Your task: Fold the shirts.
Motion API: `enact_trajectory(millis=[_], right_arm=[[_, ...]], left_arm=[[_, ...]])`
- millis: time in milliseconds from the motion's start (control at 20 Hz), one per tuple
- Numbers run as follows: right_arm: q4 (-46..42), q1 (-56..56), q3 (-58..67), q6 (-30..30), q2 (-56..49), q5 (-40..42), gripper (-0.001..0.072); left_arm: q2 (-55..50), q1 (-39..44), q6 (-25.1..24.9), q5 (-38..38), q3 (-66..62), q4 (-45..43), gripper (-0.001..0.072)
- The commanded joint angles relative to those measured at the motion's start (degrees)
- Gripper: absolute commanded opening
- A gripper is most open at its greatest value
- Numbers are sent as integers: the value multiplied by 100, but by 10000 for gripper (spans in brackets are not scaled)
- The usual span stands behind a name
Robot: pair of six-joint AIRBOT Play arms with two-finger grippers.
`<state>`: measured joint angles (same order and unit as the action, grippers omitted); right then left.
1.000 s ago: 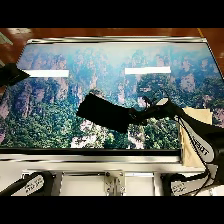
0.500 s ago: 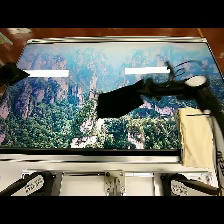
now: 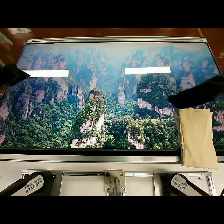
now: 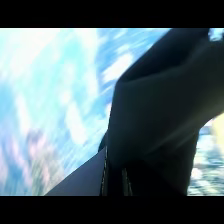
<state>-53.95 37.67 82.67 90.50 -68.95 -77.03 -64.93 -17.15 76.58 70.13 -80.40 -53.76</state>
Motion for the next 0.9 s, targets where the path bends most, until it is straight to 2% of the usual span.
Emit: enact_trajectory(millis=[0,200,350,550,650,850], right_arm=[[-192,726,70,79,-107,-66,62],[-144,721,72,79,-98,-542,63],[-487,752,92,151,-22,-1414,62],[-632,1102,415,542,-2,-2472,63],[-1143,1119,437,684,63,-2957,63],[-2345,1110,103,881,485,-2951,63]], left_arm=[[9,-2,-94,326,2,-2,40],[13,-2,-109,190,2,-2,40],[13,-2,-153,190,2,0,40],[13,4,-417,190,2,0,41],[15,4,-566,192,2,39,40],[37,4,-758,195,2,81,40]])
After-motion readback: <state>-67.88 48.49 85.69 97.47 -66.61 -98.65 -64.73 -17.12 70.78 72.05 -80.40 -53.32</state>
